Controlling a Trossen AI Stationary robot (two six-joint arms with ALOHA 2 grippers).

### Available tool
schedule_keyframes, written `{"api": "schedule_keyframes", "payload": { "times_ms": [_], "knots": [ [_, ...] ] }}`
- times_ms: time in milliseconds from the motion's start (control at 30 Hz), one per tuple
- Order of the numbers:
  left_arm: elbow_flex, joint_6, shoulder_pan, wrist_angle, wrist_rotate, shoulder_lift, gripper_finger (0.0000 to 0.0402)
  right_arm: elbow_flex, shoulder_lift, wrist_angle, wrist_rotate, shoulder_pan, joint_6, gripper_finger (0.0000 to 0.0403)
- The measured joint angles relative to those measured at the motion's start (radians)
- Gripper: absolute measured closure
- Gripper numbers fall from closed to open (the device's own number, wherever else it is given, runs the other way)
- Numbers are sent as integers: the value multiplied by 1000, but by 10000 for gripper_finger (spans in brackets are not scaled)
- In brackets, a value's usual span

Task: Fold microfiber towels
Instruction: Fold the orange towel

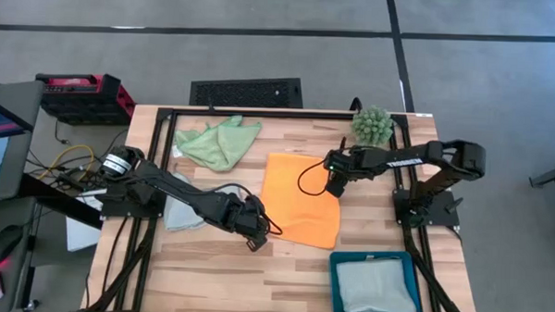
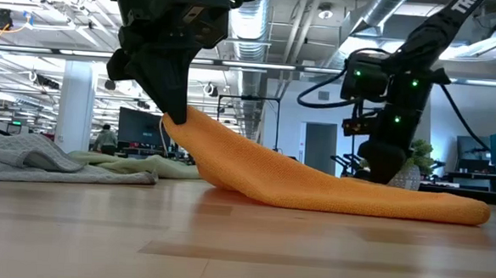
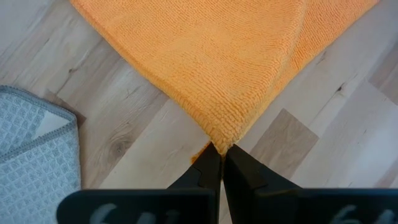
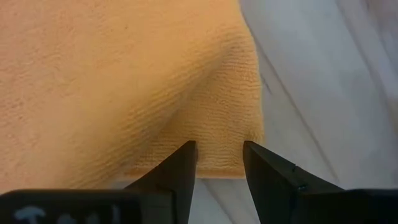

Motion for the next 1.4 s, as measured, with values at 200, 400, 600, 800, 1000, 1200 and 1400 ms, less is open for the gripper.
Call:
{"api": "schedule_keyframes", "payload": {
  "times_ms": [200, 400, 600, 800, 1000, 1200, 1400],
  "knots": [
    [0, 0, 0, 0, 13, 0, 401, -2, 18, 47, 37, -24, -32, 250],
    [0, -8, 0, 0, 25, 0, 401, -5, 21, 95, 85, -83, -65, 255],
    [0, -8, 0, 0, 26, 0, 401, -7, 23, 142, 83, -153, -108, 260],
    [0, -48, 3, 0, -22, 0, 401, -7, 1, 166, 80, -167, -156, 262],
    [0, -80, 42, -3, -99, 0, 402, 6, -137, 108, 36, -70, -152, 260],
    [0, -62, 100, 0, -177, 0, 402, 7, -234, 81, -122, 151, -190, 264],
    [21, 4, 160, 2, -271, 0, 401, 7, -207, 86, -105, 373, -217, 264]
  ]
}}
